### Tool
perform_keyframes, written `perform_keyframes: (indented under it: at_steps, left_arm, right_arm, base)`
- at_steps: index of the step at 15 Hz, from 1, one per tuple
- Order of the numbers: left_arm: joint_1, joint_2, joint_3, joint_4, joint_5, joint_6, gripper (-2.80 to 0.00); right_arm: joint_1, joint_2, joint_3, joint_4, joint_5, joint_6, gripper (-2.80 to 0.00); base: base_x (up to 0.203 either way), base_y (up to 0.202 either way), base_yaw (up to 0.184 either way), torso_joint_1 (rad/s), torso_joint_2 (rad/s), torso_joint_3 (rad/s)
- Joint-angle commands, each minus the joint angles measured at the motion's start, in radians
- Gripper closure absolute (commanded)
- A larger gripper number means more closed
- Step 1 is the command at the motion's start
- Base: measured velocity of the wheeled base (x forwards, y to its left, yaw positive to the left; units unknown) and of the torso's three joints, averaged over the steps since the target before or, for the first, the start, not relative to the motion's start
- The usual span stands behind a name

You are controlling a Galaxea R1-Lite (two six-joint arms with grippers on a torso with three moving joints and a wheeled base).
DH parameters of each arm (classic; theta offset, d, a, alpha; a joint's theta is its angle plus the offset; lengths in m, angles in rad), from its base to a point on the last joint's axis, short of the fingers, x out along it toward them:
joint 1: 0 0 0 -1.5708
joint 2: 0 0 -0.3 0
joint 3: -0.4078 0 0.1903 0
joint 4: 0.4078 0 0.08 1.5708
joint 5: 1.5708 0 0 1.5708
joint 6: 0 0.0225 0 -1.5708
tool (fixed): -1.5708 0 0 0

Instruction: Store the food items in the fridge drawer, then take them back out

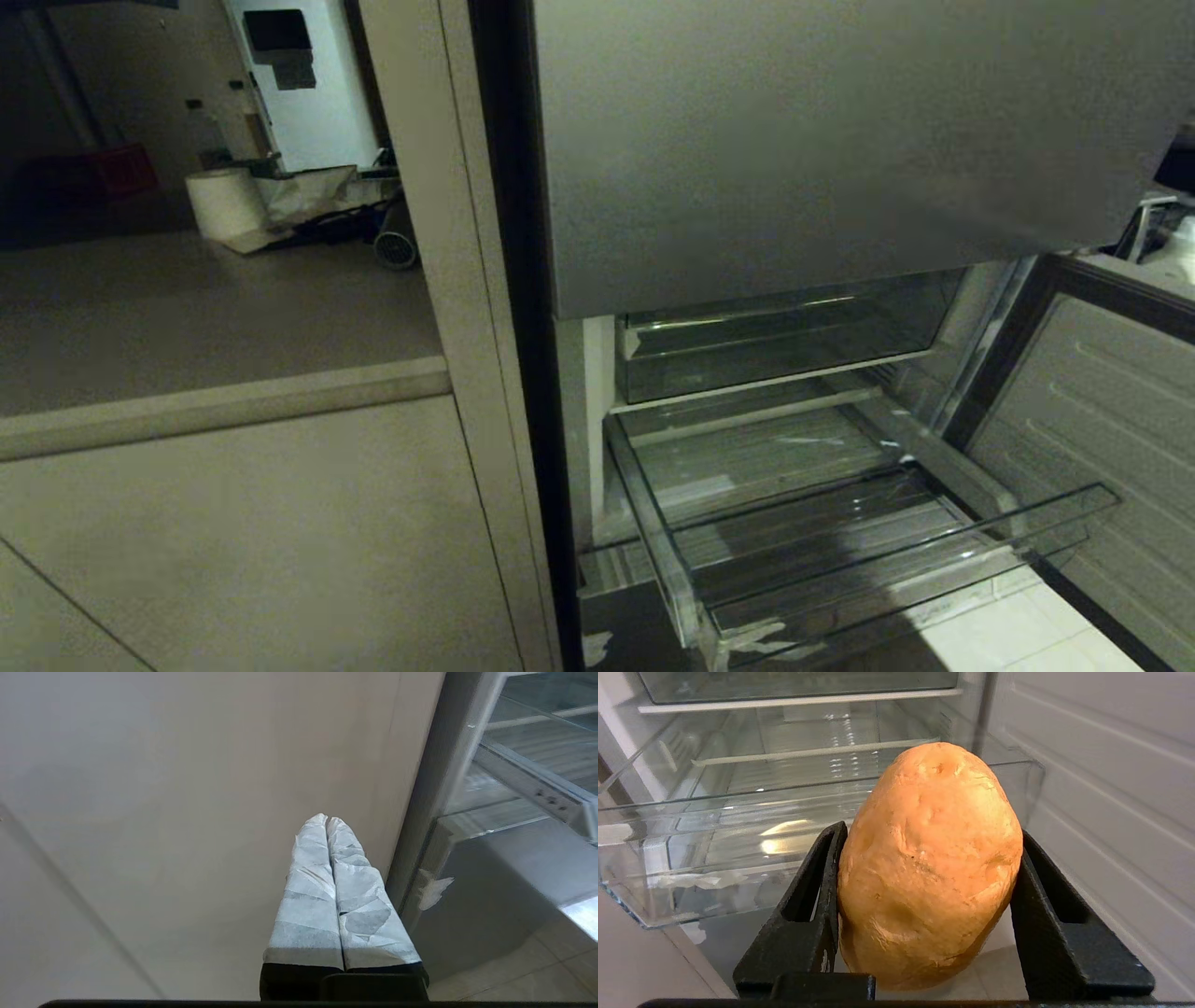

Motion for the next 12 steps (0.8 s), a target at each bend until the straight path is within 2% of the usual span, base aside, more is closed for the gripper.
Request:
perform_keyframes:
  at_steps: [1, 12]
  left_arm:
    - [0.0, 0.002, 0.0, -0.001, 0.0, 0.0, 0.0]
    - [0.0, 0.002, 0.0, -0.001, 0.0, 0.0, 0.0]
  right_arm:
    - [0.0, 0.0, 0.031, 0.0, 0.0, 0.001, 0.0]
    - [-0.001, 0.0, 0.031, -0.001, -0.001, 0.004, 0.0]
  base:
    - [0.002, 0.003, -0.124, 0.0, 0.0, 0.002]
    - [0.0, 0.009, -0.175, 0.003, 0.0, 0.0]
